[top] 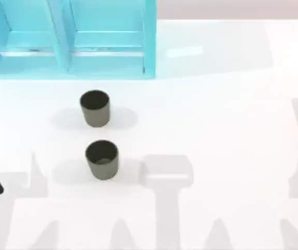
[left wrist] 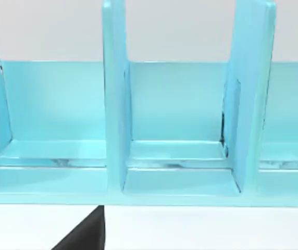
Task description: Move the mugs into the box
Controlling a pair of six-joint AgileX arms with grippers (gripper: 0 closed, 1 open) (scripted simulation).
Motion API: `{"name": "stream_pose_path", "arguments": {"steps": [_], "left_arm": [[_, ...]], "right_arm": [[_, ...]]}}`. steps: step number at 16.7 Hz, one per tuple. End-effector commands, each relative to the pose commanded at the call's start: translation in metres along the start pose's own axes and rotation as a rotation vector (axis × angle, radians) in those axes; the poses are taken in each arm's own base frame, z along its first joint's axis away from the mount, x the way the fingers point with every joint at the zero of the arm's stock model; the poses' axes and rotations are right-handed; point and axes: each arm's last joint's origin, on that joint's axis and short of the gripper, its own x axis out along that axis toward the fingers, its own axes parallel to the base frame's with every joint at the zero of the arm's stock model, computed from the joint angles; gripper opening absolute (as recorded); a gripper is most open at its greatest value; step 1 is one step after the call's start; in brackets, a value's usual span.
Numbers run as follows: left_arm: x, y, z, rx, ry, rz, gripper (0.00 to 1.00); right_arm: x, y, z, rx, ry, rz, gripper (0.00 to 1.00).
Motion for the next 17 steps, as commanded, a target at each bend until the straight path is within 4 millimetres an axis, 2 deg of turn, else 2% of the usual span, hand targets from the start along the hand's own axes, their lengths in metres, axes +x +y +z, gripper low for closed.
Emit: {"name": "stream_pose_path", "arguments": {"steps": [4,7,10,12,14,17], "left_arm": [[0.0,0.0,0.0,0.0,0.0,0.0,1.0],[0.0,0.0,0.0,0.0,0.0,0.0,1.0],[0.0,0.0,0.0,0.0,0.0,0.0,1.0],[0.0,0.0,0.0,0.0,0.0,0.0,1.0],[0.0,0.0,0.0,0.0,0.0,0.0,1.0],[0.0,0.0,0.0,0.0,0.0,0.0,1.0]], "right_arm": [[0.0,0.001,0.004,0.005,0.018,0.004,1.0],[0.003,0.004,0.022,0.025,0.097,0.021,1.0],[0.013,0.011,0.054,0.053,0.217,0.041,1.0],[0.027,0.018,0.081,0.071,0.31,0.054,1.0],[0.047,0.029,0.111,0.088,0.408,0.065,1.0],[0.09,0.057,0.153,0.105,0.552,0.076,1.0]]}}
